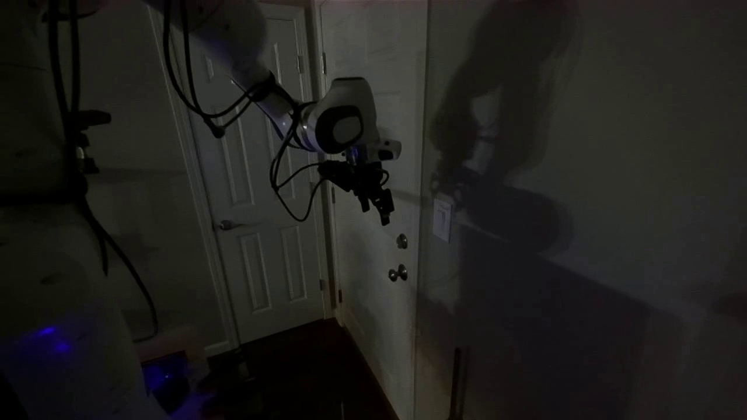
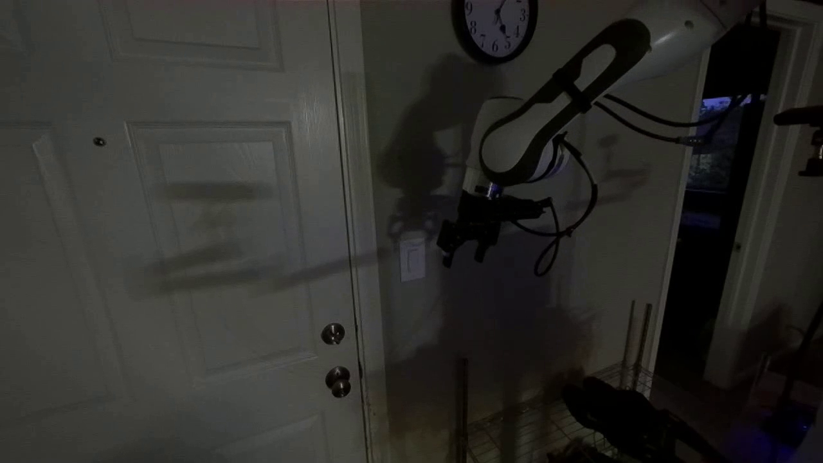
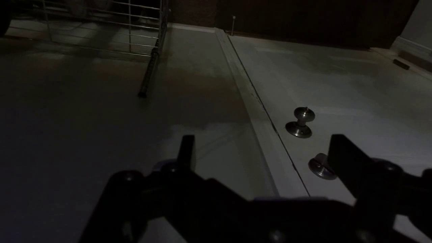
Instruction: Switch on the light switch
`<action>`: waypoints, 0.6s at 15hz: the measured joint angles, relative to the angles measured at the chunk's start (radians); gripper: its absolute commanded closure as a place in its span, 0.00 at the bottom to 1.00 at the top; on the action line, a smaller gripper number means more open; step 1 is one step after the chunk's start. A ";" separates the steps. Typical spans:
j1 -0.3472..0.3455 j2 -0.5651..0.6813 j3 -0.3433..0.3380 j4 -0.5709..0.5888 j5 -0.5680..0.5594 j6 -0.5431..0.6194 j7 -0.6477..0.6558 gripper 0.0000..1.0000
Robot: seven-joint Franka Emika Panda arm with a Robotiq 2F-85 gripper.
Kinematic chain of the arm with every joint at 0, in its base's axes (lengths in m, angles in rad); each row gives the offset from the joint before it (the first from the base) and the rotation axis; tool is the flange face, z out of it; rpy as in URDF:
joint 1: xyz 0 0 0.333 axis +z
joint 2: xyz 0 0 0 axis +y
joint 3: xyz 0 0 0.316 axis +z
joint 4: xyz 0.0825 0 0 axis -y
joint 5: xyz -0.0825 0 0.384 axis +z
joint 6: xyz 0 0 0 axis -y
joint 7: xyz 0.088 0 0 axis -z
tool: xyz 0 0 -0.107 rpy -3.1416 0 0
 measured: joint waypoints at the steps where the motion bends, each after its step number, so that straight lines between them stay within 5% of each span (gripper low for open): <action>1: 0.001 0.005 0.000 0.004 -0.002 0.001 0.002 0.00; 9: 0.002 0.007 0.000 0.006 -0.002 0.003 0.003 0.00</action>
